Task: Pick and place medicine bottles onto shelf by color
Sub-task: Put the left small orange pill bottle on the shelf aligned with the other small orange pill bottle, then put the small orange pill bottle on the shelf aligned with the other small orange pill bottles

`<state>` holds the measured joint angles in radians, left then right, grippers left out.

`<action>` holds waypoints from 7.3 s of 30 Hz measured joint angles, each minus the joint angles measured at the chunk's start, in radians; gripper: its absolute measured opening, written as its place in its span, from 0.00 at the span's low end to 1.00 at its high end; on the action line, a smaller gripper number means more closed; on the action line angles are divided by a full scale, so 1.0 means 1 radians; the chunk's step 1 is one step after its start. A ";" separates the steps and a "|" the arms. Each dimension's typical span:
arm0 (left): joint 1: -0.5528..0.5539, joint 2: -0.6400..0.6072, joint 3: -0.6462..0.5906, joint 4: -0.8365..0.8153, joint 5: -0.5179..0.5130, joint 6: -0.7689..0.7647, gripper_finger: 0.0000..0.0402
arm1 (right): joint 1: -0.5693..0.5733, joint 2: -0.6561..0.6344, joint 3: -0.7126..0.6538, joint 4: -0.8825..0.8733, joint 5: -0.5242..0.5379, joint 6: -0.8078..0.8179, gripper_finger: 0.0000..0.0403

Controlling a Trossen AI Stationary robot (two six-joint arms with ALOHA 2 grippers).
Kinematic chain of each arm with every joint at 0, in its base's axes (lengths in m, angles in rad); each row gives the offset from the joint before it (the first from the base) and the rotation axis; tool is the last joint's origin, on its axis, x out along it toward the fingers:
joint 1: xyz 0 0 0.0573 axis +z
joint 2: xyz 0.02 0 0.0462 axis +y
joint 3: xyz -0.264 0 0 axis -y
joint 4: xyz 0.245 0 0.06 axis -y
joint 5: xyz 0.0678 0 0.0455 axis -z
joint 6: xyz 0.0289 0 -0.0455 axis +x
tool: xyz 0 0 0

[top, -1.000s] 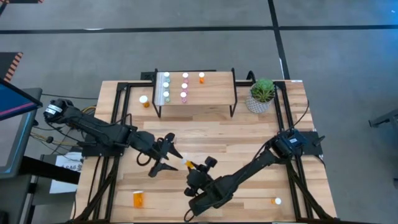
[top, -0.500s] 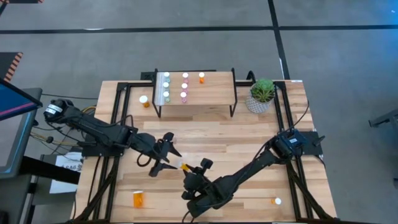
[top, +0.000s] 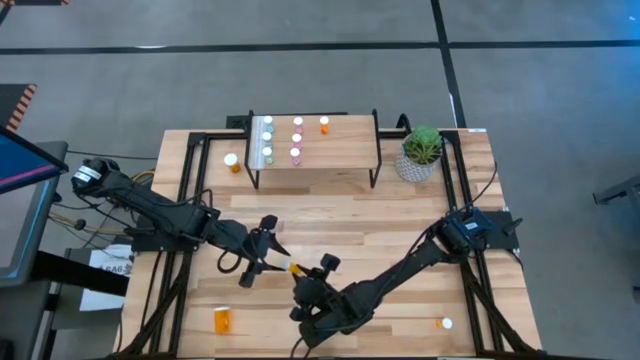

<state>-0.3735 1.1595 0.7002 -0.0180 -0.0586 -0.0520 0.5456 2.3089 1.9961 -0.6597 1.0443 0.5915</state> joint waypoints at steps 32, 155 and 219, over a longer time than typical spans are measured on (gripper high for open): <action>-0.008 0.000 0.083 -0.185 -0.097 -0.019 0.26 | 0.004 -0.028 0.000 -0.119 -0.036 0.108 0.51; 0.846 0.792 1.235 -0.922 0.122 0.561 0.30 | -0.208 -0.869 -1.332 1.292 -0.755 -0.467 0.40; 0.513 -0.044 0.568 -0.330 0.204 0.266 0.44 | -0.093 -1.094 -0.937 0.257 -0.650 -0.150 0.38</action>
<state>0.1395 1.1158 1.2684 -0.3476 0.1451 0.2144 0.4522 1.2144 1.0592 -0.4031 0.3944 0.4420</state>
